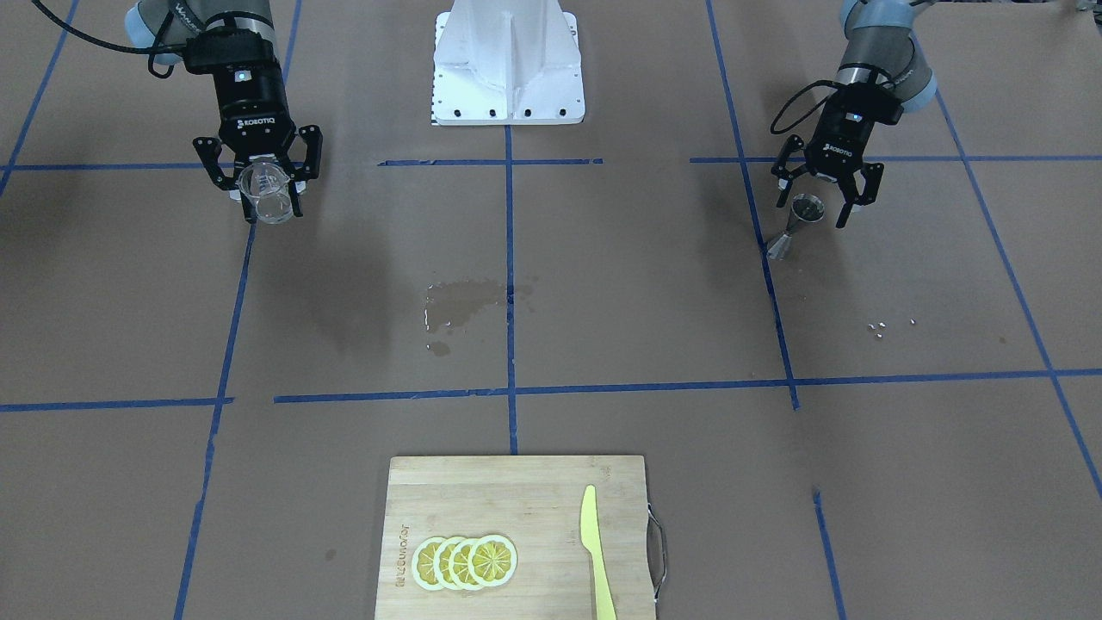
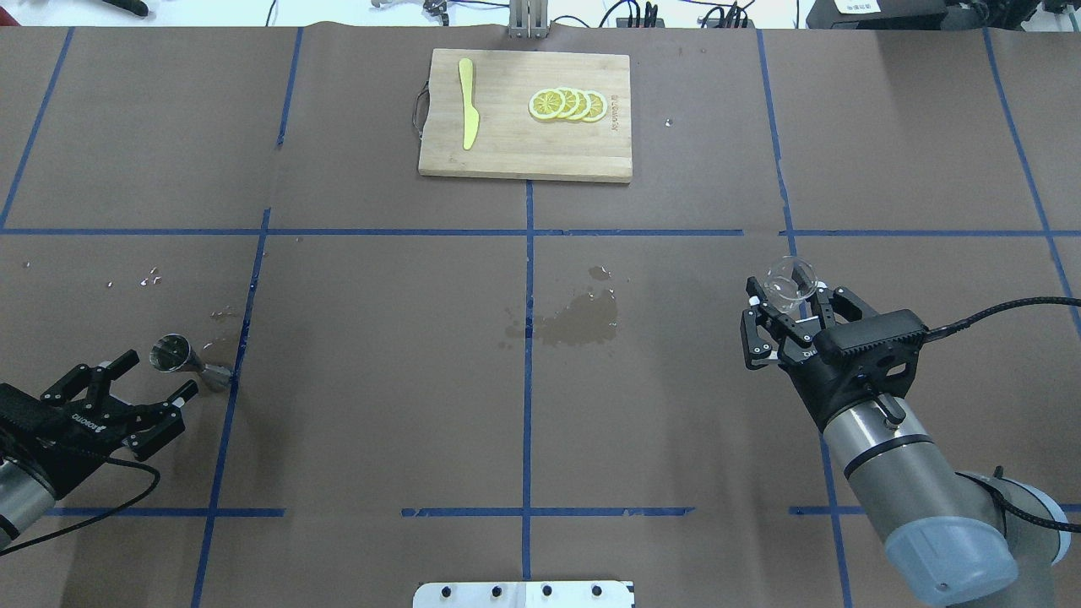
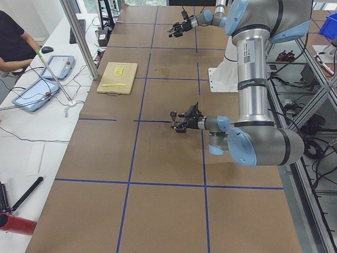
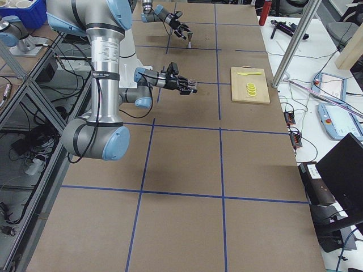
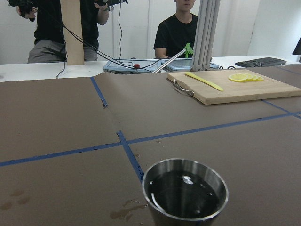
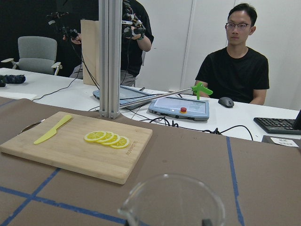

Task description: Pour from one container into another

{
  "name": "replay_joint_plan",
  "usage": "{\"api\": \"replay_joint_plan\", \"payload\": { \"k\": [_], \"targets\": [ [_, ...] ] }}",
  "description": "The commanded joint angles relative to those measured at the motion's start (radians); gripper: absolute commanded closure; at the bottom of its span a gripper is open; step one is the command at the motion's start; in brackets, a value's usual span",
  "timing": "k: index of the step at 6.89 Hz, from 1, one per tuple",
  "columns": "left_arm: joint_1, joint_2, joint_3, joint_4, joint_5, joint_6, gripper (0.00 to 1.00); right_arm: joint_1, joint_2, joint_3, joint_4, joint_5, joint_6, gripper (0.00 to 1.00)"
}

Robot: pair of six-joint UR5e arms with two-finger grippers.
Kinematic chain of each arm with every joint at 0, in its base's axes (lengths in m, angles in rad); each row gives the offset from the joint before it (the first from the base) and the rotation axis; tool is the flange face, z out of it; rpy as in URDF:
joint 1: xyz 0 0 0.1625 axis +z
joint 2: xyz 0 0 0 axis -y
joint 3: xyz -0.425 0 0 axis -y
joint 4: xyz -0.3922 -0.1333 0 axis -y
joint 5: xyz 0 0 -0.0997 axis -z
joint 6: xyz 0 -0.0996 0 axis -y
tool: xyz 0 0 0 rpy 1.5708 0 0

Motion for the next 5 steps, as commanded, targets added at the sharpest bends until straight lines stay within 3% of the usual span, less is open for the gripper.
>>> {"api": "replay_joint_plan", "payload": {
  "k": [1,3,5],
  "targets": [
    [-0.019,0.054,-0.022,0.020,-0.142,0.058,0.00,0.000,0.002,0.001,0.000,0.000,0.000,1.00],
    [-0.093,0.120,-0.025,0.019,-0.409,0.180,0.00,0.000,0.000,0.003,0.000,0.000,0.000,1.00],
    [-0.304,0.145,-0.001,0.020,-0.595,0.364,0.00,0.000,0.000,0.003,0.000,0.000,0.000,1.00]
  ]
}}
